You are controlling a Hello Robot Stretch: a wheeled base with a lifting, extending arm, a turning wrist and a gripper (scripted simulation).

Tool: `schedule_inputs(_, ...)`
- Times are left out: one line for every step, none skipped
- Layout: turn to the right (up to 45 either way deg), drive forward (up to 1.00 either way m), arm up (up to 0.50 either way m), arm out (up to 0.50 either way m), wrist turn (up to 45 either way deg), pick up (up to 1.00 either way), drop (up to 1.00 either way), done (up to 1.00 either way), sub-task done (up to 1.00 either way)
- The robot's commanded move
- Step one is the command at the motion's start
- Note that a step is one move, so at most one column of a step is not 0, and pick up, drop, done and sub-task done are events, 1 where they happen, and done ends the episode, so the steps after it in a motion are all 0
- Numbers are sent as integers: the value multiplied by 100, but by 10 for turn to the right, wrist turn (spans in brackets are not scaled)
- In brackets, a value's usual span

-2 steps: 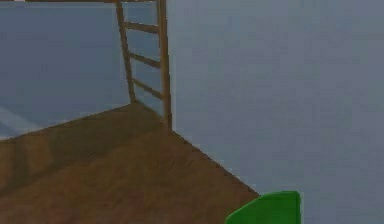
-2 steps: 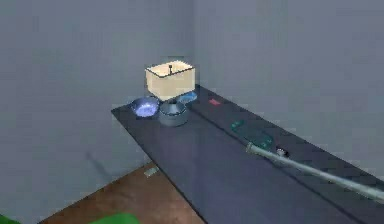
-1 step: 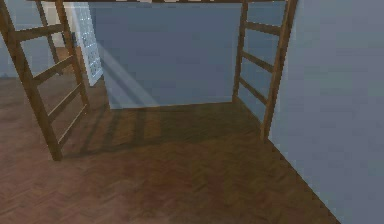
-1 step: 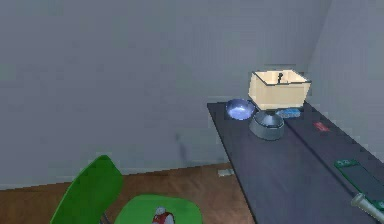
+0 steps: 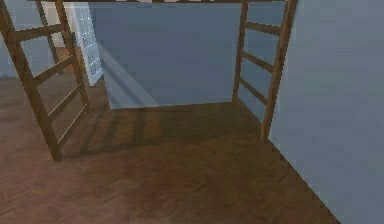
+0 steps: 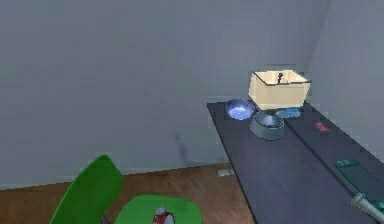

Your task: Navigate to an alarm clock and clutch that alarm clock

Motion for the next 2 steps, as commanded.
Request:
schedule_inputs(0, 0, 16, 0, 0, 0, 0, 0, 0)
schedule_inputs(0, 0, 0, 6, 0, 0, 0, 0, 0)
